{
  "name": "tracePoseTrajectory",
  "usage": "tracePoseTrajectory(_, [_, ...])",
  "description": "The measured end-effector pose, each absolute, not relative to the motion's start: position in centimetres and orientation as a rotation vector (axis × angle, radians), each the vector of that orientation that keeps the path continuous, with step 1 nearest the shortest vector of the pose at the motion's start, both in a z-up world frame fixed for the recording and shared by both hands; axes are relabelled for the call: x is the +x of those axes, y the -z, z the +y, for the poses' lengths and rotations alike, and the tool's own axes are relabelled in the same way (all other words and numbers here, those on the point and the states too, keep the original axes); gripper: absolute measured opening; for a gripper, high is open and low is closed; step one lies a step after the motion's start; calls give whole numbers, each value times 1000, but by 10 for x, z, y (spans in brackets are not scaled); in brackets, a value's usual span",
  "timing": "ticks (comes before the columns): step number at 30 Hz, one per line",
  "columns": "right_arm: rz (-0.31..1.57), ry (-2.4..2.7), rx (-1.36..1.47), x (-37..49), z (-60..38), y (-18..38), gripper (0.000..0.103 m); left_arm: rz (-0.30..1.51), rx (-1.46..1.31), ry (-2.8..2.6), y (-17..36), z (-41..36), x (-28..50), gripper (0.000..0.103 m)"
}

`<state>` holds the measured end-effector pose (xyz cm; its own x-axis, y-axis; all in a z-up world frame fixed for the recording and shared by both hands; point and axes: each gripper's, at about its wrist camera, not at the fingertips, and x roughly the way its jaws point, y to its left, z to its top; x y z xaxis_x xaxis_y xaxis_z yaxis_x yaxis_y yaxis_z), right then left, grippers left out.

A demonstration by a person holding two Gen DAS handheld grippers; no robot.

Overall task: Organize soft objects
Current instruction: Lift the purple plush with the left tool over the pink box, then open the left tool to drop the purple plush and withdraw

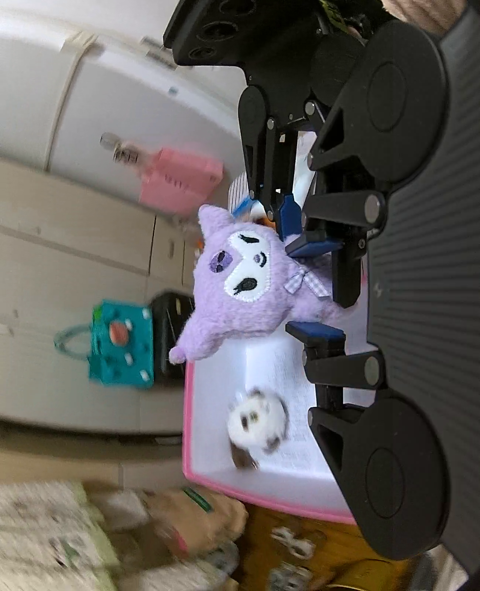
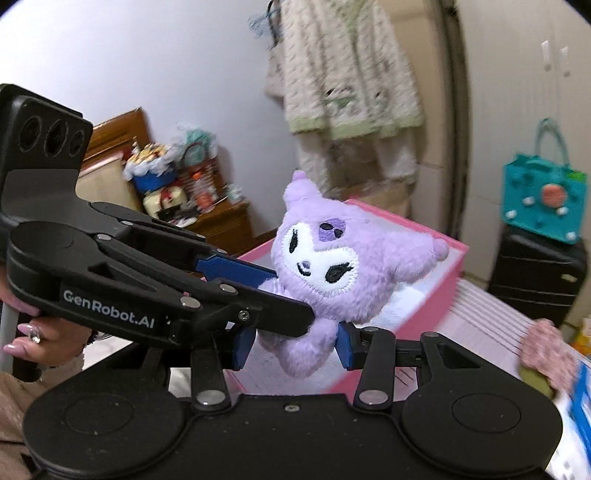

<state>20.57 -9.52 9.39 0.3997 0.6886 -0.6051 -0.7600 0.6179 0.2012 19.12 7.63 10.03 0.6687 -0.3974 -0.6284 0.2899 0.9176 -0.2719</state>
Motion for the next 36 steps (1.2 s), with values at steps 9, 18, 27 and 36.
tracePoseTrajectory(9, [980,-998,-43,287,-41,-52,46,957,-259,262,-69,132,259,36])
tracePoseTrajectory(18, [1195,-1010,-10,317,-2,-11,39,1092,-209,153,-44,157,297,33])
tracePoseTrajectory(27, [1233,-920,-44,326,23,3,38,1086,-208,134,-37,164,310,32])
tracePoseTrajectory(36, [1111,-861,-121,305,9,-22,50,1049,-172,173,-47,159,295,35])
